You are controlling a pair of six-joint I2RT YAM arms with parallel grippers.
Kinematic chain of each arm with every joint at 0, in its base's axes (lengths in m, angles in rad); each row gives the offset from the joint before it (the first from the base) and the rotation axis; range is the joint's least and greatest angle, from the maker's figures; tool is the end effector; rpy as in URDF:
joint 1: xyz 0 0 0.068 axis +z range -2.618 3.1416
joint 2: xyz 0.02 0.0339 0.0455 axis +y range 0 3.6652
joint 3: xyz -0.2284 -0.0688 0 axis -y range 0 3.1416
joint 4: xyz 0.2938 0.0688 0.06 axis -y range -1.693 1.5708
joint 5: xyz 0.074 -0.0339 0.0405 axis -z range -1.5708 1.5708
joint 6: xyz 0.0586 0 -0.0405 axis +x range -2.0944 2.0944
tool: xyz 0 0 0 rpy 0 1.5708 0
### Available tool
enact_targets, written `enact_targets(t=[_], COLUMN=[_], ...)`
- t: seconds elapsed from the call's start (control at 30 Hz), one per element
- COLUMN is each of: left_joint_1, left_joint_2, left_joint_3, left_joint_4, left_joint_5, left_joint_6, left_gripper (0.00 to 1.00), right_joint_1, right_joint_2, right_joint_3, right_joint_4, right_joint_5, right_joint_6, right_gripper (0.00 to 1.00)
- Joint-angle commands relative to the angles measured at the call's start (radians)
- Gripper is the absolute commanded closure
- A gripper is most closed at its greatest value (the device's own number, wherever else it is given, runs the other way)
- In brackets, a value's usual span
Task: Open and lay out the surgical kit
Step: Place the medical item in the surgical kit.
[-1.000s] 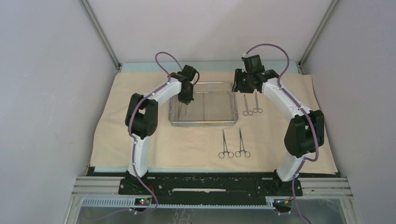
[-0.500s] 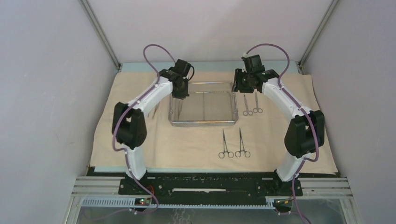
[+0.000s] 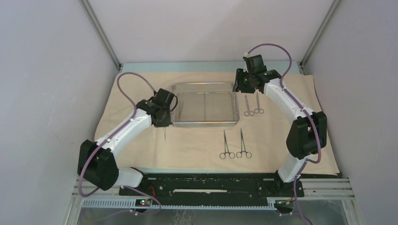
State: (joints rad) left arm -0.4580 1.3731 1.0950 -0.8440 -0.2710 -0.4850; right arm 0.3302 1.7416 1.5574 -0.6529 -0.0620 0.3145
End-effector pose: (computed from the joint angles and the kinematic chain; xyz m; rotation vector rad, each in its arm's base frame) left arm 0.3036 -0.1322 0.1969 -0.1169 2.6204 0.0467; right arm 0.4220 0.1485 0.2454 -0.0482 2.4390 0.3687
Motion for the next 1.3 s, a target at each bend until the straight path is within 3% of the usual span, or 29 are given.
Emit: enact_targets(t=[0.0, 0.2, 0.5, 0.57, 0.9, 1.27], left_joint_1=[-0.005, -0.019, -0.033, -0.033, -0.034, -0.036], left_joint_2=[-0.085, -0.051, 0.073, 0.09, 0.04, -0.087], left_joint_3=[-0.164, -0.299, -0.318, -0.314, -0.285, -0.197], left_joint_4=[0.06, 0.169, 0.259, 0.257, 0.203, 0.076], left_joint_5=[-0.002, 0.02, 0.034, 0.034, 0.023, 0.023], left_joint_6=[-0.075, -0.083, -0.072, -0.06, -0.05, -0.049], left_gripper=[1.0, 1.0, 1.0, 0.99, 0.78, 0.75], right_joint_1=[0.006, 0.01, 0.012, 0.012, 0.012, 0.015], right_joint_2=[-0.059, -0.059, -0.059, -0.058, -0.06, -0.057], right_joint_3=[-0.004, -0.006, -0.005, -0.005, -0.002, -0.001], right_joint_4=[0.024, 0.026, 0.024, 0.024, 0.021, 0.022], right_joint_5=[-0.007, -0.01, -0.013, -0.013, -0.012, -0.015], right_joint_6=[0.017, 0.017, 0.015, 0.014, 0.014, 0.014], right_gripper=[0.46, 0.46, 0.46, 0.46, 0.46, 0.46])
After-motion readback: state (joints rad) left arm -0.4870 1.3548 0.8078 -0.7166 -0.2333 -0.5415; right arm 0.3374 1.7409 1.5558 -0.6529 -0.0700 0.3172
